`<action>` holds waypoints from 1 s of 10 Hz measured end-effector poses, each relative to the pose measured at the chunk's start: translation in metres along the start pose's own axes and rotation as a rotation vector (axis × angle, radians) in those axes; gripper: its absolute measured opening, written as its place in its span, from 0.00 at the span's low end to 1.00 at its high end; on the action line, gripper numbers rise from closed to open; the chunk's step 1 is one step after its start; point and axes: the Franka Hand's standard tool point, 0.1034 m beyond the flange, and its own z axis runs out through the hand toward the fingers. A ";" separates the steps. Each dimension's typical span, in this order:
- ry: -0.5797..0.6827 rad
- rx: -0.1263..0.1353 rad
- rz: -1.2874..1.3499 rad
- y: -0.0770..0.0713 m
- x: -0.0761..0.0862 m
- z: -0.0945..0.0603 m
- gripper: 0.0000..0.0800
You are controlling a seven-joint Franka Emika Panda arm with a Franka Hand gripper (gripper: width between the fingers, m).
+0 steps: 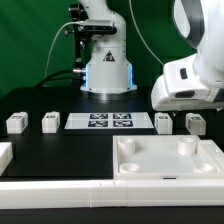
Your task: Assemble one leg
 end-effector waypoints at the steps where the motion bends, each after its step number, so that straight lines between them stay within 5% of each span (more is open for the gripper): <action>1: -0.004 -0.003 -0.002 -0.003 0.000 0.004 0.81; 5: -0.039 -0.016 -0.006 -0.010 0.002 0.020 0.81; 7: -0.246 -0.032 -0.008 -0.008 -0.002 0.028 0.81; 10: -0.232 -0.028 -0.011 -0.011 0.005 0.026 0.81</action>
Offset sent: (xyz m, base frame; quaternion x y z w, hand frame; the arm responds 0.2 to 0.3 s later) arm -0.0009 0.0089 -0.0092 -0.0050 0.0085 0.0078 0.9999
